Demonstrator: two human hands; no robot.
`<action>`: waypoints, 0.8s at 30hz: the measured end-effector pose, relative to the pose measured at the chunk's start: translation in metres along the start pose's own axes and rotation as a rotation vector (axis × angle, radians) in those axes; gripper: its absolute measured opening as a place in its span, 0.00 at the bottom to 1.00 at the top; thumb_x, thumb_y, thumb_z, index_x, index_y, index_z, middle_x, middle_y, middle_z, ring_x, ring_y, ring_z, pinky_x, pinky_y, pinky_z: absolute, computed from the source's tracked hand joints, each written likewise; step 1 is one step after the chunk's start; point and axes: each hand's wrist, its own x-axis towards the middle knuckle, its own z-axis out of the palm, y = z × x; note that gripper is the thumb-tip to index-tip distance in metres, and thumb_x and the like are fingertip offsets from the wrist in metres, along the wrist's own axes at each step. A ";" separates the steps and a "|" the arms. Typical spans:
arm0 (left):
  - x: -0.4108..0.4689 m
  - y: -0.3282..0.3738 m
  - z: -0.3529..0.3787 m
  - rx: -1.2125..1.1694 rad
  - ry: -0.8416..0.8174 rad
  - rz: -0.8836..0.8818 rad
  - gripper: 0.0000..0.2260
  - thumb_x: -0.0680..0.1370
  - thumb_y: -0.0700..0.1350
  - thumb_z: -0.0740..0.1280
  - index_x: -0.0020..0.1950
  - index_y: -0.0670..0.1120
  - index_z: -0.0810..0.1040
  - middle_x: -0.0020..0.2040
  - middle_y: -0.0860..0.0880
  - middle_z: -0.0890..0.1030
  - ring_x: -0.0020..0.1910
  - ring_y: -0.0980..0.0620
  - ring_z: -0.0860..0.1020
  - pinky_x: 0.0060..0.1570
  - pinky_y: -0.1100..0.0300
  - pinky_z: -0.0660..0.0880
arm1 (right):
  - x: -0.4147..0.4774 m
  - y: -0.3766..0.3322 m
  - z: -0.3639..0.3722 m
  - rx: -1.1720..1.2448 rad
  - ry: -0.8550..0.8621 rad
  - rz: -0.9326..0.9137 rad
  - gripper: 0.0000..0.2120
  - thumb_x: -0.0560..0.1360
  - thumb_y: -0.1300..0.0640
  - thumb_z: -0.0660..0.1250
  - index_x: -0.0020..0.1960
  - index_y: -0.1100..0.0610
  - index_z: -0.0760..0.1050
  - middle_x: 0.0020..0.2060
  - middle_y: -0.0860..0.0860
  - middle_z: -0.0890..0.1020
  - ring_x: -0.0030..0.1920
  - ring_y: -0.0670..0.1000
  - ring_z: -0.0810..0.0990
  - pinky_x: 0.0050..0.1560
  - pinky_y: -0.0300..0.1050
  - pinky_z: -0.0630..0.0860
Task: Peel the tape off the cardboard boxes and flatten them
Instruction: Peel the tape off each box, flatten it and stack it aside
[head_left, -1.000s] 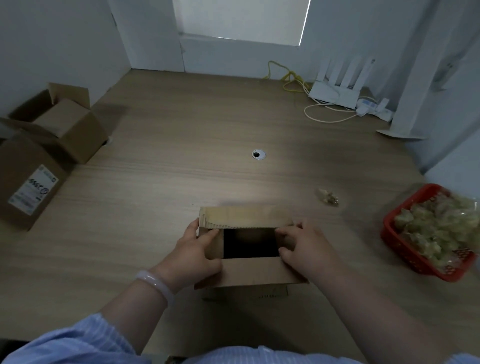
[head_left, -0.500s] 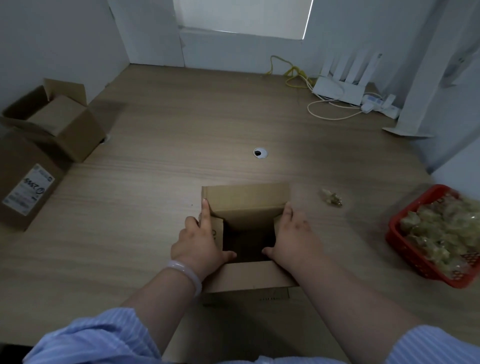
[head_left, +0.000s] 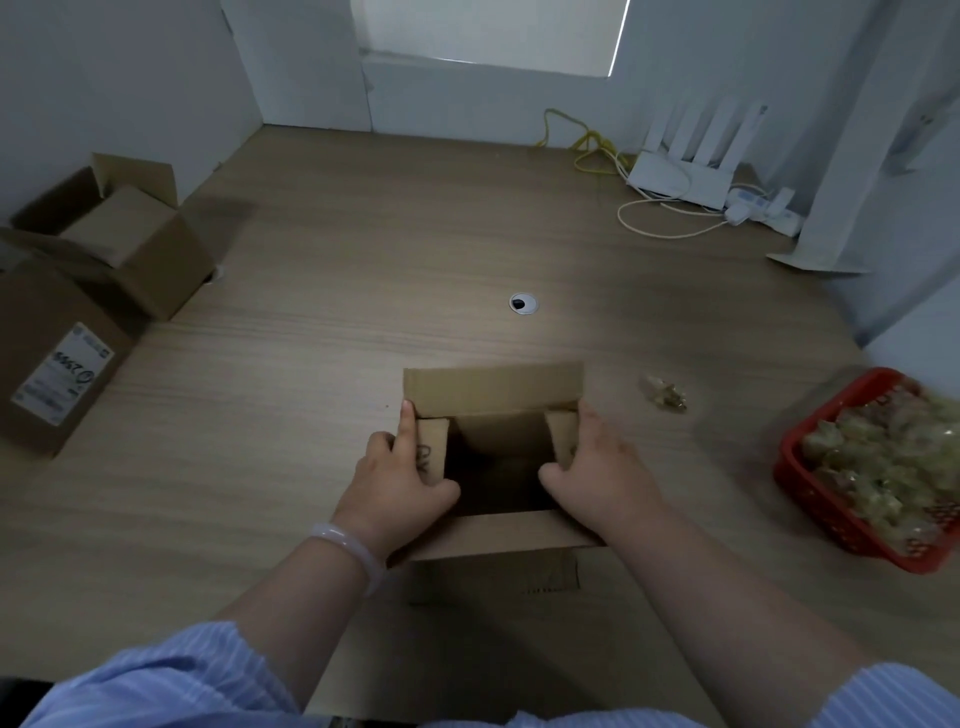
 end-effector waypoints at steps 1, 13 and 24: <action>0.000 -0.002 -0.004 -0.073 -0.024 0.007 0.42 0.74 0.55 0.65 0.77 0.58 0.38 0.66 0.49 0.61 0.64 0.47 0.67 0.63 0.54 0.67 | -0.002 0.003 -0.005 0.096 0.011 0.004 0.37 0.69 0.46 0.62 0.75 0.49 0.54 0.67 0.54 0.69 0.66 0.57 0.69 0.64 0.50 0.69; -0.014 -0.023 -0.050 -0.138 0.010 0.521 0.36 0.73 0.36 0.57 0.76 0.62 0.51 0.75 0.61 0.57 0.73 0.65 0.57 0.72 0.67 0.54 | -0.005 0.014 -0.055 1.478 -0.133 0.292 0.15 0.79 0.43 0.55 0.55 0.48 0.76 0.47 0.51 0.79 0.45 0.53 0.79 0.49 0.58 0.78; -0.031 -0.083 0.014 0.480 -0.248 0.532 0.35 0.70 0.63 0.56 0.74 0.68 0.43 0.77 0.59 0.45 0.76 0.57 0.48 0.74 0.61 0.46 | -0.015 0.071 0.014 0.763 -0.142 0.463 0.29 0.67 0.66 0.73 0.65 0.57 0.68 0.53 0.54 0.79 0.50 0.56 0.80 0.48 0.49 0.78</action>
